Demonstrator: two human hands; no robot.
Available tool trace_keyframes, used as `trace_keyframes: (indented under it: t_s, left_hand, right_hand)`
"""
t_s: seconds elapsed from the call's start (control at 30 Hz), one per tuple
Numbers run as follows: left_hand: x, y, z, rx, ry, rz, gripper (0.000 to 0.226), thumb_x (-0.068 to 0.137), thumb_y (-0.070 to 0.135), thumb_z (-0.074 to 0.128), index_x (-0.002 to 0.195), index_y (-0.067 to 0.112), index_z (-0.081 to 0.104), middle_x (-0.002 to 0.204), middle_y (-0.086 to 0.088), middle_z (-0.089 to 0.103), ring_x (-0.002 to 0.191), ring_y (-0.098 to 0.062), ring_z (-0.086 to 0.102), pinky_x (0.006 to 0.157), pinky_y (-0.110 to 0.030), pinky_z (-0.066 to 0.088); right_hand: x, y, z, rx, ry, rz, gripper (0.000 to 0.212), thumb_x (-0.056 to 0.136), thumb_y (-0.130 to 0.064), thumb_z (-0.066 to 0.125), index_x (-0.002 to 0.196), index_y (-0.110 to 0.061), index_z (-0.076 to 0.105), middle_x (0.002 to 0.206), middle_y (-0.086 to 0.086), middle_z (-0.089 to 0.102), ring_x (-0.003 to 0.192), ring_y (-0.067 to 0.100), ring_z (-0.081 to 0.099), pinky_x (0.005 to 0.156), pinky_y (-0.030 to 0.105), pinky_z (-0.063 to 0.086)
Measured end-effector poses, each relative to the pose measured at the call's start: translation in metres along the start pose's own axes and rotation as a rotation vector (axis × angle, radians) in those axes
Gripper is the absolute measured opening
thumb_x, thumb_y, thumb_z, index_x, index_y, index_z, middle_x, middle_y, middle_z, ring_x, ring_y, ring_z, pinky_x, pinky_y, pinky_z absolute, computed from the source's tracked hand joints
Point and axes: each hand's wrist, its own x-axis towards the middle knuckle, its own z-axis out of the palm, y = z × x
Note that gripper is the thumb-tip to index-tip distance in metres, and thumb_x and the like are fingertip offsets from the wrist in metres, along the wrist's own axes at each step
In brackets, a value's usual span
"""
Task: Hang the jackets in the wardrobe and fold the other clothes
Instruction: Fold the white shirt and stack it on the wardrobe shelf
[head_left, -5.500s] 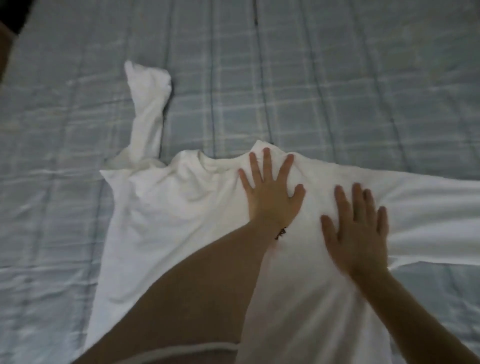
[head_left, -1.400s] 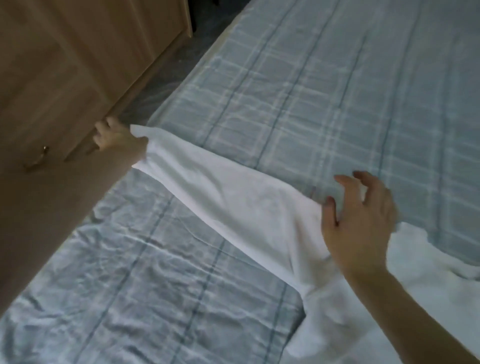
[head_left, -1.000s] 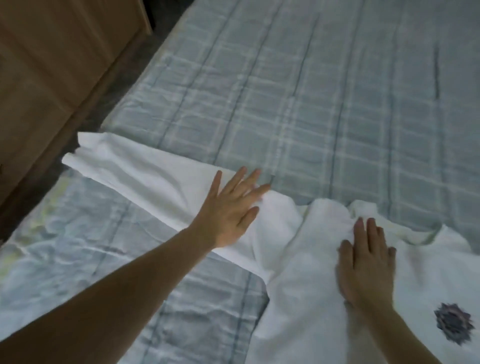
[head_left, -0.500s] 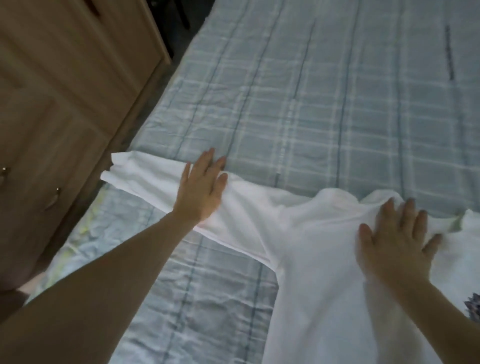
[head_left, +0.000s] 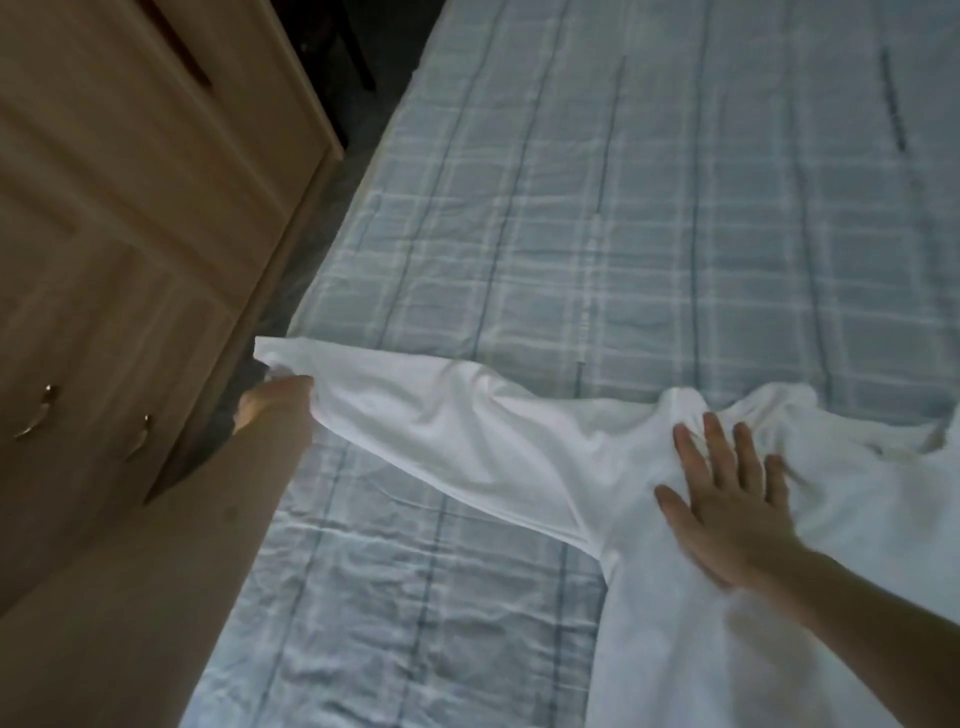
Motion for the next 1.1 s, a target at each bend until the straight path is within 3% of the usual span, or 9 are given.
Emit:
trace_keyframes:
  t_s: [0.1,0.17,0.3,0.5,0.6,0.73,0.83,0.93,1.1]
  left_hand:
    - [-0.007,0.012,0.02,-0.246,-0.117,-0.014,0.006,0.091,0.017,0.061,0.097,0.017,0.063,0.085,0.0,0.058,0.082,-0.024,0.06,0.063,-0.024,0.048]
    - [-0.028,0.026,0.036,-0.346,-0.216,-0.071,0.039,0.084,0.018,0.072,0.118,0.004,0.06,0.085,-0.008,0.063,0.068,-0.018,0.061,0.056,-0.026,0.054]
    - [-0.035,0.026,0.042,0.013,-0.261,0.013,0.104,0.044,0.042,0.091,0.132,0.005,0.05,0.118,-0.02,0.065,0.103,-0.032,0.066,0.09,-0.046,0.055]
    - [-0.077,0.009,0.048,0.461,-0.111,0.462,0.029,0.091,0.028,0.063,0.107,0.003,0.063,0.109,-0.023,0.066,0.102,-0.039,0.06,0.077,-0.035,0.042]
    - [-0.105,0.003,0.051,0.479,-0.069,0.527,0.025,0.096,0.029,0.054,0.089,0.007,0.061,0.095,-0.02,0.065,0.094,-0.039,0.06,0.07,-0.033,0.037]
    - [-0.14,0.008,0.043,0.548,-0.087,0.91,0.031,0.096,0.029,0.058,0.118,0.008,0.068,0.091,-0.018,0.063,0.089,-0.039,0.061,0.074,-0.039,0.046]
    - [-0.181,0.022,0.032,0.378,-0.04,1.164,0.036,0.097,0.025,0.057,0.129,0.01,0.062,0.077,-0.013,0.058,0.071,-0.031,0.058,0.067,-0.037,0.044]
    - [-0.258,0.042,0.02,0.156,-0.147,1.25,0.024,0.097,0.032,0.051,0.112,0.027,0.07,0.064,0.001,0.053,0.059,-0.007,0.048,0.06,-0.02,0.037]
    - [-0.391,0.028,0.047,0.191,-0.574,1.513,0.018,0.097,0.036,0.05,0.107,0.031,0.064,0.066,0.017,0.041,0.059,-0.003,0.044,0.059,-0.017,0.034]
  right_hand:
    - [0.003,-0.001,-0.007,-0.011,-0.06,0.009,0.072,0.088,-0.069,0.008,0.145,-0.041,-0.027,0.135,-0.015,-0.05,0.143,0.022,-0.03,0.116,0.046,-0.014]
    - [0.002,-0.001,-0.009,-0.006,-0.086,0.014,0.072,0.093,-0.065,0.017,0.147,-0.039,-0.023,0.135,-0.015,-0.049,0.142,0.021,-0.032,0.116,0.046,-0.016]
    - [0.001,-0.003,-0.011,0.013,-0.088,-0.004,0.072,0.094,-0.064,0.018,0.148,-0.039,-0.022,0.137,-0.014,-0.048,0.142,0.021,-0.032,0.115,0.046,-0.017]
    - [-0.001,0.0,-0.012,0.077,-0.048,-0.036,0.071,0.091,-0.066,0.012,0.149,-0.038,-0.02,0.136,-0.014,-0.047,0.143,0.021,-0.03,0.115,0.047,-0.017]
    - [0.001,0.003,-0.015,0.087,-0.108,-0.057,0.076,0.09,-0.069,0.016,0.149,-0.038,-0.019,0.138,-0.014,-0.046,0.142,0.022,-0.031,0.114,0.048,-0.017]
    - [0.01,0.015,-0.042,0.165,-0.276,-0.112,0.088,0.088,-0.071,0.038,0.152,-0.036,-0.011,0.155,-0.011,-0.031,0.145,0.022,-0.026,0.116,0.048,-0.011]
    - [-0.002,0.028,-0.067,0.386,-0.341,-0.162,0.082,0.092,-0.064,0.04,0.153,-0.033,-0.004,0.16,-0.012,-0.016,0.148,0.018,-0.015,0.119,0.048,-0.004]
    - [-0.051,0.033,-0.078,0.828,-0.057,-0.242,0.063,0.096,-0.048,0.05,0.152,-0.032,0.024,0.16,-0.015,0.014,0.148,0.009,0.006,0.121,0.041,0.008]
    - [-0.137,0.049,-0.12,1.724,-0.226,-0.011,0.037,0.081,-0.055,0.06,0.101,-0.024,0.066,0.096,-0.009,0.073,0.093,0.017,0.07,0.091,0.046,0.054]
